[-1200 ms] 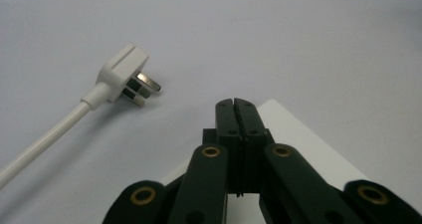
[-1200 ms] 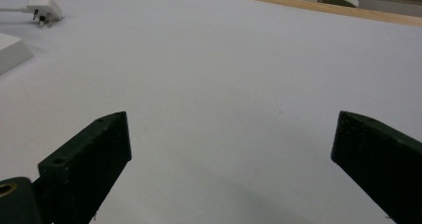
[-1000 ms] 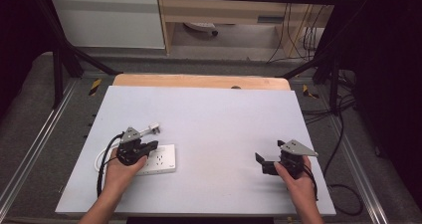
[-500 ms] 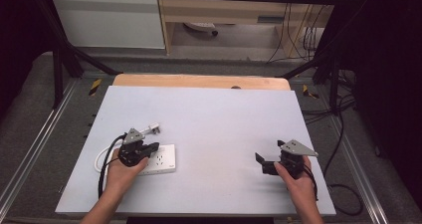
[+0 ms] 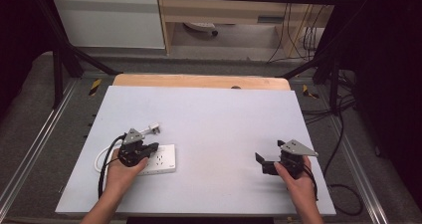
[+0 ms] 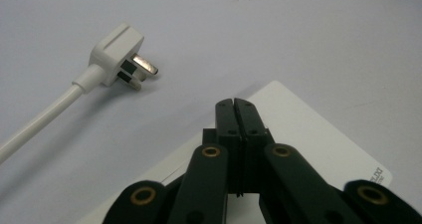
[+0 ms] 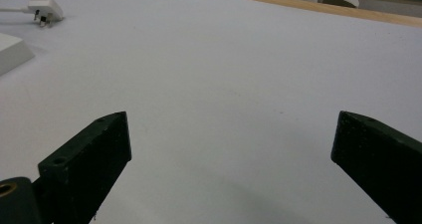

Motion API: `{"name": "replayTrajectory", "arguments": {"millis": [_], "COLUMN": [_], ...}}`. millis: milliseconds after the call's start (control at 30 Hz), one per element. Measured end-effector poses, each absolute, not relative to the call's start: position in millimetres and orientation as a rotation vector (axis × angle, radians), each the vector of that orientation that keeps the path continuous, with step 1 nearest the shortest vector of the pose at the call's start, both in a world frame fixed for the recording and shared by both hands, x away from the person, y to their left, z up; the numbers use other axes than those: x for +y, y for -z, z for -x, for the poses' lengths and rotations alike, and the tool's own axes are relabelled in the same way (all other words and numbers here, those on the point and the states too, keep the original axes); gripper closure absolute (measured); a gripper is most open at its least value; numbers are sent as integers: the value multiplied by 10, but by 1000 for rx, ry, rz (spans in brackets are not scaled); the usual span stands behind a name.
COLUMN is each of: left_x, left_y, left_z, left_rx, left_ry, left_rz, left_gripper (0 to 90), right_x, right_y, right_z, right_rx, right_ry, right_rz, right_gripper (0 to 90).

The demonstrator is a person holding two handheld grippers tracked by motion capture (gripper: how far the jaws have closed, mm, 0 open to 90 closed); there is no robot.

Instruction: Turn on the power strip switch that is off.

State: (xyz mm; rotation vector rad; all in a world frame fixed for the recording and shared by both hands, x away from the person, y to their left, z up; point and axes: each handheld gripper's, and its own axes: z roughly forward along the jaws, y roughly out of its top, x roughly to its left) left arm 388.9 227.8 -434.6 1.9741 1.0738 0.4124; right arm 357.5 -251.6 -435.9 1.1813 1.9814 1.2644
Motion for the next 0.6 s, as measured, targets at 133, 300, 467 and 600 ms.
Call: {"name": "replayTrajectory", "arguments": {"millis": [133,300,467,600], "left_x": [2277,2277,2278,2276], "left_y": [4347,4348,4349,4352], "left_z": [-3889,-3890,-3887,-3888], "left_rx": [1074,1076,1082,1082], "left_ry": [-415,-413,-413,-406], "left_rz": [-1975,-1974,-1973,-1970], "left_gripper": [900,900,900,900], "right_x": [-2515,-2518,-2515,-2517], "right_y": [4360,4360,4359,4360], "right_z": [-3575,-3575,-3574,-3574], "right_rx": [1982,1981,1982,1982], "right_ry": [-1265,-1264,-1264,-1264], "right_rz": [-1180,-1179,-1178,-1180], "right_gripper": [28,28,28,28]}}
